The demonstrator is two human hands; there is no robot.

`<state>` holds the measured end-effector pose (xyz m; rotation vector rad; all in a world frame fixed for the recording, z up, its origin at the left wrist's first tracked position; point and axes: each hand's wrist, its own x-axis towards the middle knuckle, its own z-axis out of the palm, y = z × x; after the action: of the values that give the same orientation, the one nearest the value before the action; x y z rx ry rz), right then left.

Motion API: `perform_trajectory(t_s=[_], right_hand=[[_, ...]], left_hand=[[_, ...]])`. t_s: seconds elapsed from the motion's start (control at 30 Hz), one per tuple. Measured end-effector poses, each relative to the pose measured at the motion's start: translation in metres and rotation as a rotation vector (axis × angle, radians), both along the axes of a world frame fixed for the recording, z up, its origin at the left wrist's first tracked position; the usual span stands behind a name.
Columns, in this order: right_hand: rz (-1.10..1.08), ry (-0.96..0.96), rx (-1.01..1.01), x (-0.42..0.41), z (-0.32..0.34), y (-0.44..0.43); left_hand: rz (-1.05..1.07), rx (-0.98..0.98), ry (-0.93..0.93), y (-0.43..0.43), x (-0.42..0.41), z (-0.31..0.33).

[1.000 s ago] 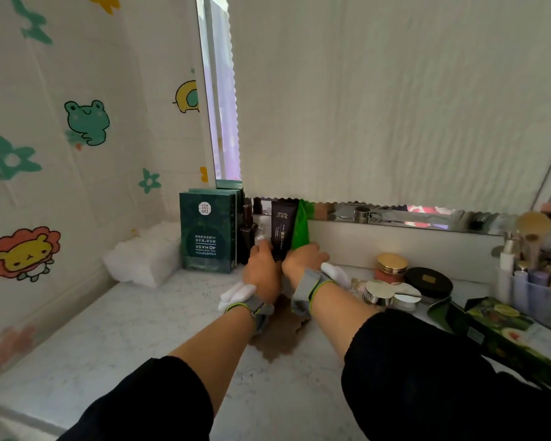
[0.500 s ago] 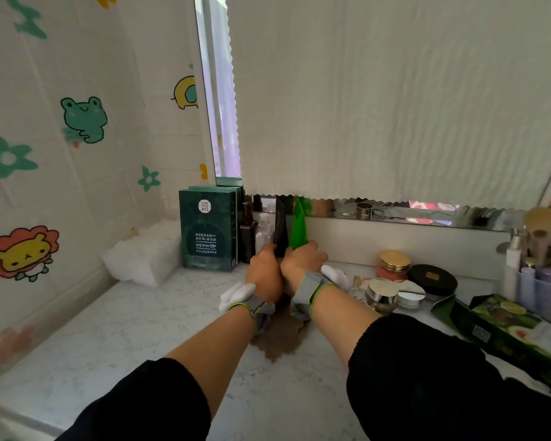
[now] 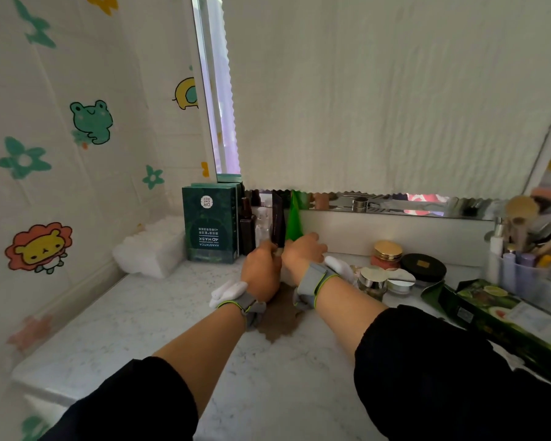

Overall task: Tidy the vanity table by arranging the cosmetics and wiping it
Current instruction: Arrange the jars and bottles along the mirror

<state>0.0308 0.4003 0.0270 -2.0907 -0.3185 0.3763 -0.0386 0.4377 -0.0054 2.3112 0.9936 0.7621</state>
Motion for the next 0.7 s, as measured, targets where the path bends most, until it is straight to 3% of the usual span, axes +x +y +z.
perform_trajectory(t_s=[0.2, 0.4, 0.7], right_hand=[[0.043, -0.044, 0.089, -0.009, 0.015, -0.034], [0.092, -0.296, 0.192, -0.016, 0.027, -0.088], [0.054, -0.336, 0.209, 0.001, 0.030, -0.155]], left_hand=[[-0.020, 0.065, 0.015, -0.021, -0.018, 0.005], [-0.069, 0.088, 0.020, -0.059, -0.025, 0.019], [-0.173, 0.092, 0.002, -0.110, -0.014, 0.033]])
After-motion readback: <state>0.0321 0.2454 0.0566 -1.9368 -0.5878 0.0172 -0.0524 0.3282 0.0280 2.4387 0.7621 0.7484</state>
